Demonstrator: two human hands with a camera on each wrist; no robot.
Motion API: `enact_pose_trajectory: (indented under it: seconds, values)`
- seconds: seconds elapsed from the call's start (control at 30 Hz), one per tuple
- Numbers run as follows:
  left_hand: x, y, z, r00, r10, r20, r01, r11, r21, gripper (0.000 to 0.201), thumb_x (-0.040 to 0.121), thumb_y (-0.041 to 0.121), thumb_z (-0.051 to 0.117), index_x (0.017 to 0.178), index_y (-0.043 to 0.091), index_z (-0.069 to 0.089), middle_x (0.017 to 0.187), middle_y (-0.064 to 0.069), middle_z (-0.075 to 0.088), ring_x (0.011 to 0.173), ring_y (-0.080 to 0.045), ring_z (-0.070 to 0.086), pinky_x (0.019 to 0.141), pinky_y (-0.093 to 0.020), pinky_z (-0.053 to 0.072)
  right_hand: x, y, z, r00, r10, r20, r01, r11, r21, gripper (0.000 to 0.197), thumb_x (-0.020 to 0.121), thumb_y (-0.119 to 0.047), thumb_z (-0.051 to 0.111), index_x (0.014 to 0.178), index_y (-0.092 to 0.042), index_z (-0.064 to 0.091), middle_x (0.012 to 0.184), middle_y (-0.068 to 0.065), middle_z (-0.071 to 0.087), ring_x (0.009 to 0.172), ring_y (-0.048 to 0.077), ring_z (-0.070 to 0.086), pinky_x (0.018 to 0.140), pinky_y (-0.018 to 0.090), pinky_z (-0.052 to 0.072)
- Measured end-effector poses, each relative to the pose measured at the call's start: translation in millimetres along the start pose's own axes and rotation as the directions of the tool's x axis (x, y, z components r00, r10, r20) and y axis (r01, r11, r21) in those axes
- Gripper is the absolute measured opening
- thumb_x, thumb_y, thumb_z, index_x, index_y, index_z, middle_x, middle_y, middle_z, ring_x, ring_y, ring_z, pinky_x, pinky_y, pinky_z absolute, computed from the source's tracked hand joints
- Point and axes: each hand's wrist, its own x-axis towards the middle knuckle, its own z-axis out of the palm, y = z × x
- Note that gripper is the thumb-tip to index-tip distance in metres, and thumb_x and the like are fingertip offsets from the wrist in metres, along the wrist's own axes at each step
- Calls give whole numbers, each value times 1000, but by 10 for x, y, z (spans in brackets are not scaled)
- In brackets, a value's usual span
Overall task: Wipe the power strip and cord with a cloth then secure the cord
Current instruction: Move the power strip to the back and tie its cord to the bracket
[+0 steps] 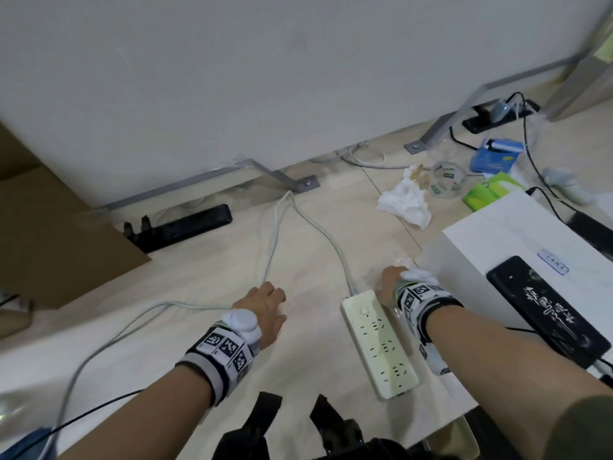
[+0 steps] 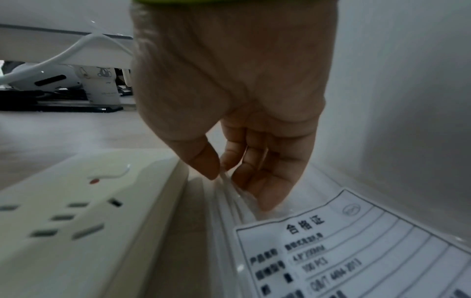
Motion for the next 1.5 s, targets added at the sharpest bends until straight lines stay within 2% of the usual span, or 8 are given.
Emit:
enact_pose_trajectory:
  seconds: [0.2, 0.47, 0.67, 0.77, 0.93, 1.13, 1.37, 1.5]
  values:
    - [147, 7, -121, 997, 52, -60, -52, 999, 0, 36, 94, 39, 45, 127, 23, 44, 127, 3, 45, 111, -21, 49, 79, -34, 45, 211, 1, -46, 982, 139, 127, -123, 985, -124, 24, 78, -36, 56, 86, -16, 66, 88, 2, 70, 77, 22, 66, 74, 29, 54]
    - [462, -83, -501, 918, 11, -396, -92, 978, -187, 25, 90, 34, 55, 110, 18, 56, 108, 1, 56, 90, -23, 57, 70, -35, 48, 278, -235, -552, 998, 41, 44, -31, 977, -210, 28, 93, -29, 54, 92, -4, 66, 103, 8, 66, 92, 24, 64, 76, 29, 47]
    - [706, -269, -689, 869, -266, -417, 4, 847, -532, 19, 85, 34, 62, 100, 24, 55, 96, 10, 57, 68, -11, 53, 69, -26, 44, 580, -789, -1300, 940, -187, -285, 213, 975, 61, 6, 89, -15, 54, 90, -21, 55, 103, -4, 70, 86, 22, 65, 70, 28, 49]
    - [772, -320, -758, 876, -386, -289, 85, 714, -695, 27, 81, 42, 67, 100, 31, 52, 94, 11, 62, 72, -13, 57, 73, -28, 47, 648, -1048, -1371, 873, -136, -469, 375, 802, 464, 16, 93, -22, 52, 81, -16, 62, 74, -4, 70, 61, 18, 60, 59, 28, 50]
    - [941, -326, -804, 944, -318, -88, 190, 742, -643, 50, 85, 47, 61, 128, 28, 43, 105, 10, 67, 92, -16, 62, 80, -29, 45, 1099, -1179, -1370, 931, 62, -359, 311, 380, 871, 18, 90, -5, 48, 81, -12, 62, 73, 12, 62, 52, 21, 51, 53, 28, 46]
    - [1298, -294, -845, 937, -342, -64, 121, 493, -861, 19, 86, 15, 61, 98, 29, 64, 83, -3, 69, 59, -12, 52, 57, -25, 44, 1426, -1168, -1345, 889, 288, -357, 342, 100, 934, 22, 93, 3, 41, 82, -12, 53, 80, 12, 61, 57, 20, 53, 54, 26, 47]
    - [1746, -478, -874, 884, -454, 115, 192, 127, -973, 20, 98, 31, 46, 101, 17, 60, 93, -6, 66, 58, -17, 54, 51, -28, 43, 1798, -1382, -1156, 961, 205, -184, 221, -178, 959, 21, 96, 5, 38, 87, -3, 55, 85, 13, 63, 67, 21, 62, 59, 22, 58]
    - [1964, -658, -728, 850, -527, 22, 236, 342, -910, 39, 94, 24, 53, 132, 24, 44, 128, -6, 53, 80, -25, 62, 70, -33, 51, 1906, -1522, -1094, 980, 105, -168, 185, -183, 966, 24, 97, 5, 37, 84, -3, 55, 88, 13, 65, 70, 20, 65, 60, 22, 58]
